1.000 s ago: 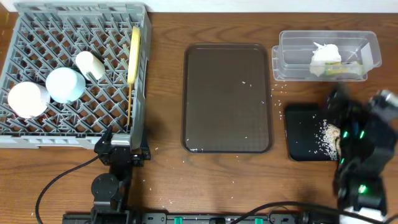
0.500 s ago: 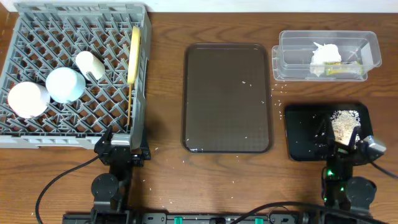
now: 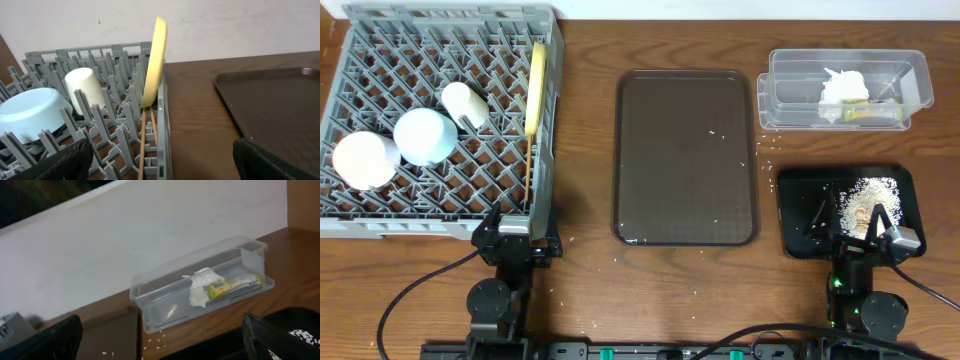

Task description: Sort waste into correct bins and load items into the dishwasher

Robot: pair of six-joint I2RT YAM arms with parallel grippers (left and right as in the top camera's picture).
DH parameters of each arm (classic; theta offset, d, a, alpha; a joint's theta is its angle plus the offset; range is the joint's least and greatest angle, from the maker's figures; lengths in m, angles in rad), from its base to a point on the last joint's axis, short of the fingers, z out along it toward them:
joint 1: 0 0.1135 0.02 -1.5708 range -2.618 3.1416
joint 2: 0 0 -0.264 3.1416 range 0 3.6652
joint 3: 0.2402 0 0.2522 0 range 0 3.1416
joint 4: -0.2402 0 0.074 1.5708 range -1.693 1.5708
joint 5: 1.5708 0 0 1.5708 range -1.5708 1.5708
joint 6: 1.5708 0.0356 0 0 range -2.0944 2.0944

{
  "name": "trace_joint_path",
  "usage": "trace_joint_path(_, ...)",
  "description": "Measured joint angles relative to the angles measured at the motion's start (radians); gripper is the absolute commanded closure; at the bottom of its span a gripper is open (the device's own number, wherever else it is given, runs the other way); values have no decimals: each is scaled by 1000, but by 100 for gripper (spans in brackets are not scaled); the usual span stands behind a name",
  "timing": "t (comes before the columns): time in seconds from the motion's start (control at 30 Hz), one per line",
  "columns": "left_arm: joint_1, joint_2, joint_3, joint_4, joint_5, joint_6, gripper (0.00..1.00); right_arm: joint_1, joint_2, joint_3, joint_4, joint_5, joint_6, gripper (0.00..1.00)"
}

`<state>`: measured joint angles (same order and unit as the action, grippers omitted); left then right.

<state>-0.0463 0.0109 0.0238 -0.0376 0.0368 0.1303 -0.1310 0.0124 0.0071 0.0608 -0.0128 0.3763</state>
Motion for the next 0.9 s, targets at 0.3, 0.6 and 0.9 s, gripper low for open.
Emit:
trace_joint_path(0.3, 0, 0, 0, 0, 0, 0, 9, 122, -1, 0, -131, 21, -159, 1)
trace_joint_path(0.6, 0, 0, 0, 0, 0, 0, 10, 275, -1, 0, -131, 31, -343, 1)
trace_joint_path(0.9, 0, 0, 0, 0, 0, 0, 10, 286, -1, 0, -131, 31, -389, 1)
